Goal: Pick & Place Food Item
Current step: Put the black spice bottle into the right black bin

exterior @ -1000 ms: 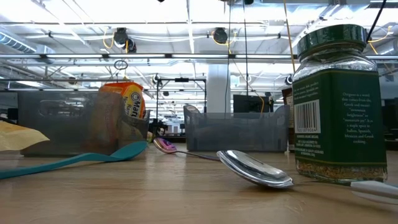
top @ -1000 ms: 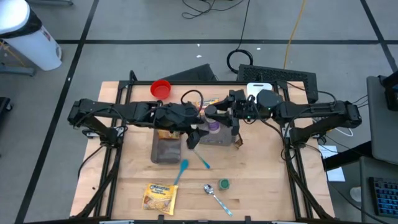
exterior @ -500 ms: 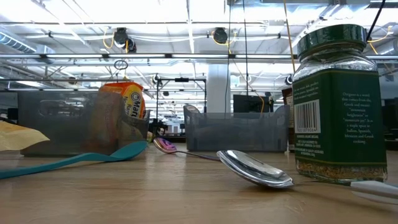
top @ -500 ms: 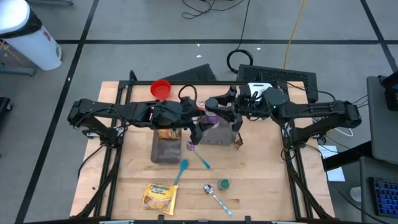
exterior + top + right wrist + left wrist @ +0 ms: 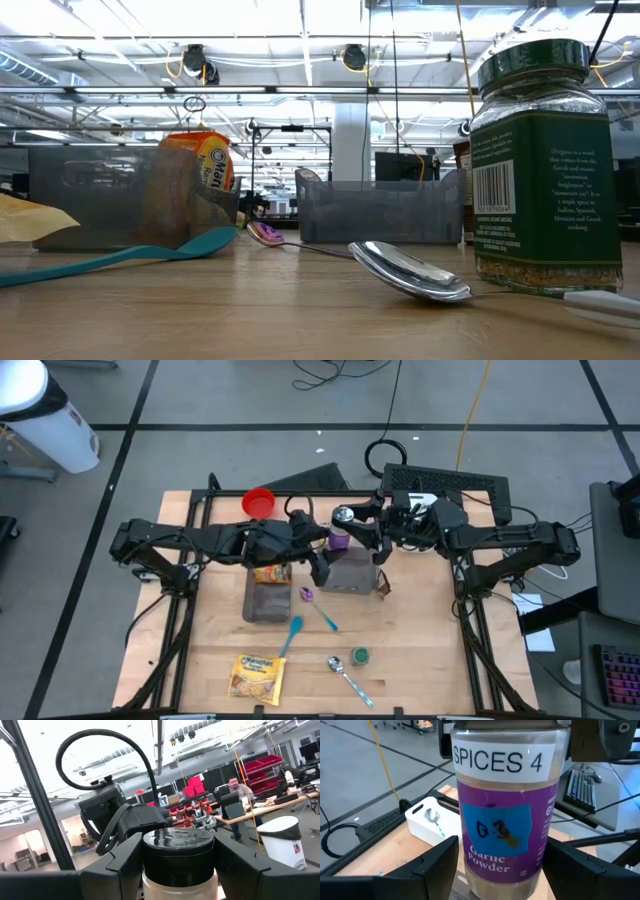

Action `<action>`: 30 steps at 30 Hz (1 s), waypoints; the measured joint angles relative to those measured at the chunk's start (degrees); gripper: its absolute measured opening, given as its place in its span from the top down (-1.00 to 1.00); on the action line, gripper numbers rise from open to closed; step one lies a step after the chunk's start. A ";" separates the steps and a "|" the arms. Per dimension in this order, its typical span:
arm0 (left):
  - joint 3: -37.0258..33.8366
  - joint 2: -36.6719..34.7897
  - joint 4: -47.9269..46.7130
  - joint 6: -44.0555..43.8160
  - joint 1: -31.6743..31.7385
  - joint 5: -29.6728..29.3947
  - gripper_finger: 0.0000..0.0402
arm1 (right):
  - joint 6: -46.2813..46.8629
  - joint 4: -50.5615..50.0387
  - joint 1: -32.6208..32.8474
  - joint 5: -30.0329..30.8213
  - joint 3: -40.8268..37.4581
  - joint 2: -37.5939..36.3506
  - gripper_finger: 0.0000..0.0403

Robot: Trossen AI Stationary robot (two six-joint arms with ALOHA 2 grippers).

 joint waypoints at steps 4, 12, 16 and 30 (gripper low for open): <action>0.00 0.01 1.60 0.37 0.38 -0.40 -0.34 | -0.43 2.20 0.00 0.07 0.00 0.00 0.02; 0.00 0.03 3.47 0.62 1.24 -0.80 -0.34 | -0.78 3.77 -0.02 0.47 0.00 0.00 0.02; 0.00 0.03 3.73 0.62 1.24 -0.78 -0.34 | -0.98 4.76 -0.02 0.40 0.00 0.00 0.02; -0.01 0.03 2.58 0.75 1.33 -0.83 -0.29 | -0.92 5.61 -0.02 1.09 -0.02 0.02 0.02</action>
